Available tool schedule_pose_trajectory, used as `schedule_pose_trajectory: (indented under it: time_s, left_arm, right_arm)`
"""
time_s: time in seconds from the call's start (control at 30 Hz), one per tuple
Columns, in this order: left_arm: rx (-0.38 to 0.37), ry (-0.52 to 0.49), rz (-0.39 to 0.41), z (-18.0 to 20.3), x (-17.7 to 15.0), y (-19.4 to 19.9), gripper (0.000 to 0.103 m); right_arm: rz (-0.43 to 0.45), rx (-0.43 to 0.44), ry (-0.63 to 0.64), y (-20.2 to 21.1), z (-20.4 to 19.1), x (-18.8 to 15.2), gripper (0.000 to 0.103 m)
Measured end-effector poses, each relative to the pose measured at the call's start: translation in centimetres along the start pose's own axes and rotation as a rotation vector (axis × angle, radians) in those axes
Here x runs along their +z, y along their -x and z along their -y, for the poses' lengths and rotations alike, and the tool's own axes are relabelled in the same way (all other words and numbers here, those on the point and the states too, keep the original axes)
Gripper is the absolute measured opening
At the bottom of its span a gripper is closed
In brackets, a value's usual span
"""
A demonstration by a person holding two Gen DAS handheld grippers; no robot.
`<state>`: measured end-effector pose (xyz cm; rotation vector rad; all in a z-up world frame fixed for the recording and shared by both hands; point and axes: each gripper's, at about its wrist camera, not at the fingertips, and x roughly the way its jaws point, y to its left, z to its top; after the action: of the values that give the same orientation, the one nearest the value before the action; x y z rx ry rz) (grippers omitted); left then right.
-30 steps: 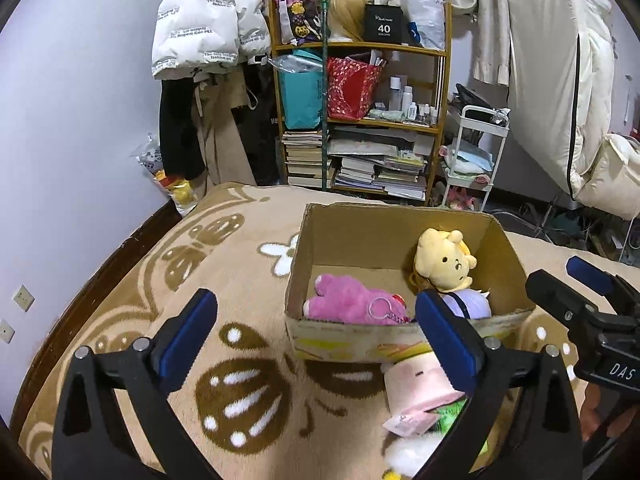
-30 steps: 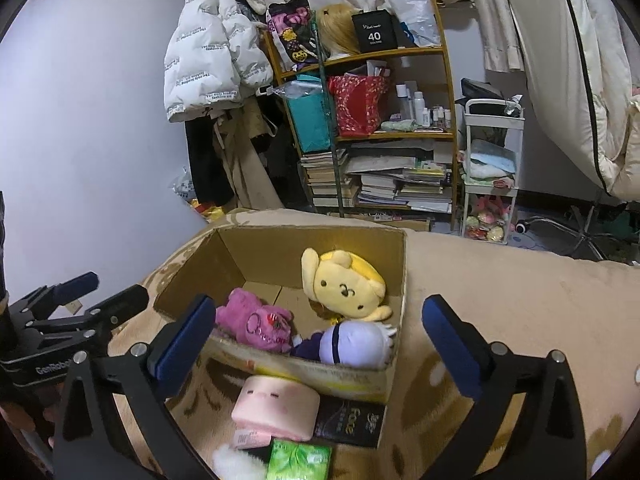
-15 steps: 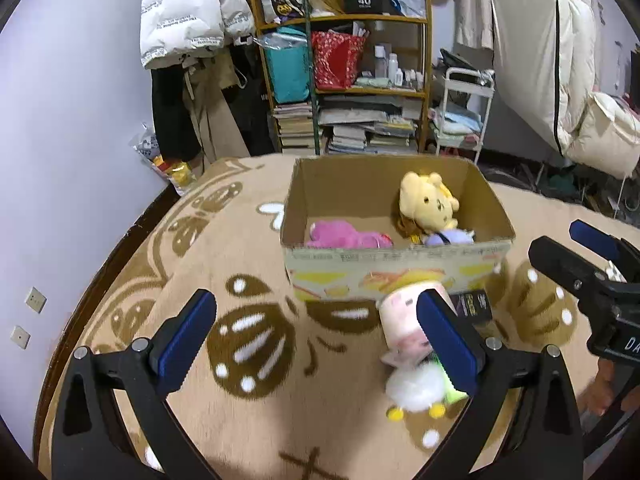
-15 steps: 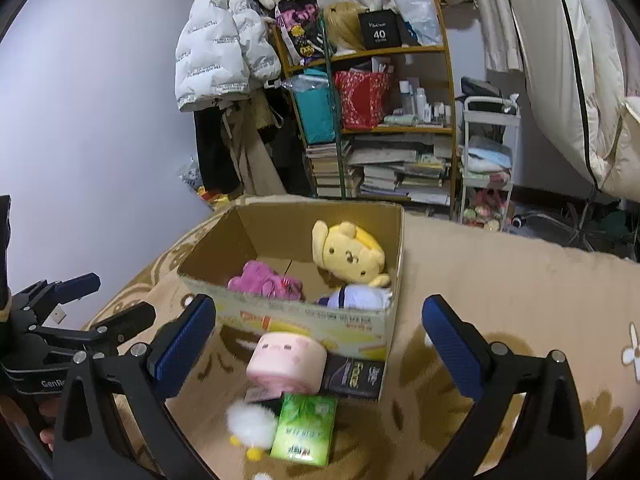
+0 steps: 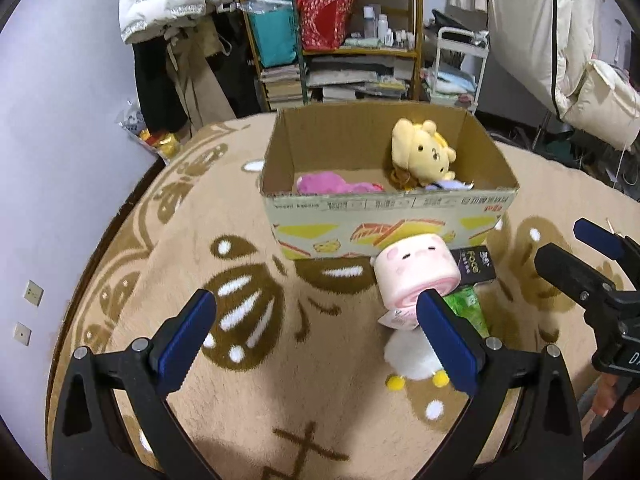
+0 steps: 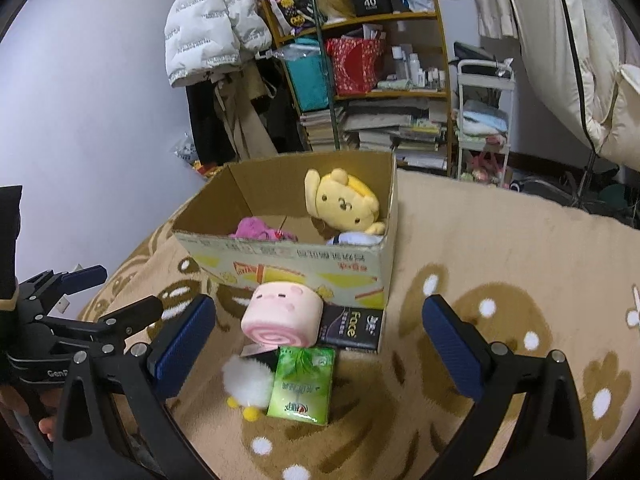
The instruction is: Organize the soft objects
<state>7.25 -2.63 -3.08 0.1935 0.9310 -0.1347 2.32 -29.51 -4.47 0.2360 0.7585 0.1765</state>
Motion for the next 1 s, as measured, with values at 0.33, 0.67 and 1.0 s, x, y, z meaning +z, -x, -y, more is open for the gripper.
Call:
schedule_pose_trajectory:
  time_s: [0.33,0.67,1.0]
  left_arm:
    - [-0.041,-0.016,-0.057,0.6,-0.4,-2.2,0.099]
    - [-0.091,-0.042,-0.112,1.7,-0.7,-4.1,0.099]
    - [-0.138,-0.071,-0.186,3.0,-1.1,-6.3,0.099]
  right_arm:
    - [-0.082,-0.001,-0.043,-2.7,0.8,-0.8,0.103]
    - [-0.15,-0.004,-0.075,-5.4,1.3,-1.2,0.103]
    - [-0.225,-0.001,-0.083,-8.0,1.4,-1.5,0.103]
